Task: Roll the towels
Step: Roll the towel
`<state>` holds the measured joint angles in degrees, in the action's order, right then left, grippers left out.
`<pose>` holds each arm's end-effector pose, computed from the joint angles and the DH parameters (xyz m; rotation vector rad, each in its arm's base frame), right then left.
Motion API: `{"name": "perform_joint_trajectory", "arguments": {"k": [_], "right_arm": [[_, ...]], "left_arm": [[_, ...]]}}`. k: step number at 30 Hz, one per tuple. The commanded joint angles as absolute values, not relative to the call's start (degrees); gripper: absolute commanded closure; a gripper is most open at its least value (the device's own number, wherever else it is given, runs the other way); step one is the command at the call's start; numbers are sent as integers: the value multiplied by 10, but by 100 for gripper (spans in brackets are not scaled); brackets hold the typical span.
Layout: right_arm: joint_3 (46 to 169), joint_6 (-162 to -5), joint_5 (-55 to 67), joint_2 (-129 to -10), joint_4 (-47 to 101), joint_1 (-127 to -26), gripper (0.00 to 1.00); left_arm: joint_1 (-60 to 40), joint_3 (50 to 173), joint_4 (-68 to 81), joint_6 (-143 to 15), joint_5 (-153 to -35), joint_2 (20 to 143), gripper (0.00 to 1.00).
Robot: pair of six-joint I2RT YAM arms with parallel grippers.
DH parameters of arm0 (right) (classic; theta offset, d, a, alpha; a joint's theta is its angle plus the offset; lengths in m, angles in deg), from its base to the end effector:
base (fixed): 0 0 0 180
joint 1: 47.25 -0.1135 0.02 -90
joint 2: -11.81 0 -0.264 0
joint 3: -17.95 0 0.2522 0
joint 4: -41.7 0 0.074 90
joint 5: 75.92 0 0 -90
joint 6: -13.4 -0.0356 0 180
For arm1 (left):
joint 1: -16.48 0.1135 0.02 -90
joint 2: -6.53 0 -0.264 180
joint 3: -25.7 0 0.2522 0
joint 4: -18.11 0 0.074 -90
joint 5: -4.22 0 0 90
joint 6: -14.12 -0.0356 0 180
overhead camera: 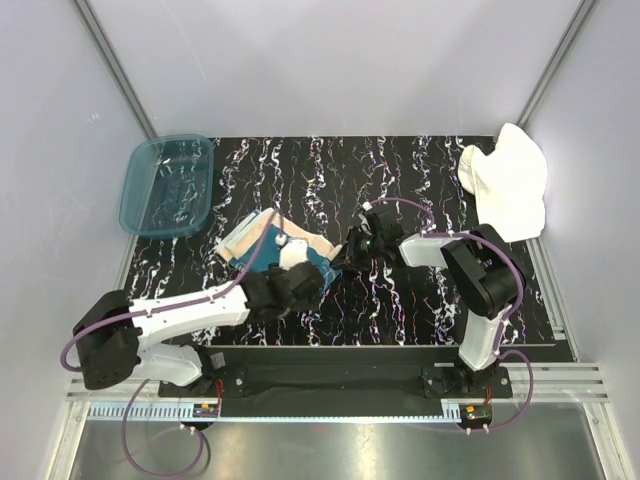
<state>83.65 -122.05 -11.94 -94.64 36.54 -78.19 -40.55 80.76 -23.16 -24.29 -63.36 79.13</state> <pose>0.3004 0.1983 0.1259 0.0864 2.5923 1.1156 0.1403 -0.1914 0.1980 -0.0195 2.5043 -0.2777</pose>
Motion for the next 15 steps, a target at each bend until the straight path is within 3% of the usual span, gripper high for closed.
{"name": "perform_joint_trajectory", "arguments": {"k": [1, 5, 15], "right_arm": [[838, -1183, -53, -955, 282, -784, 77], [845, -1174, -48, -946, 252, -786, 77], [845, -1170, -47, -937, 240, -785, 77]], "left_arm": [[-484, 888, -313, -314, -448, 821, 32], [-550, 949, -309, -394, -376, 862, 31], [-582, 963, -128, -532, -415, 934, 22]]}}
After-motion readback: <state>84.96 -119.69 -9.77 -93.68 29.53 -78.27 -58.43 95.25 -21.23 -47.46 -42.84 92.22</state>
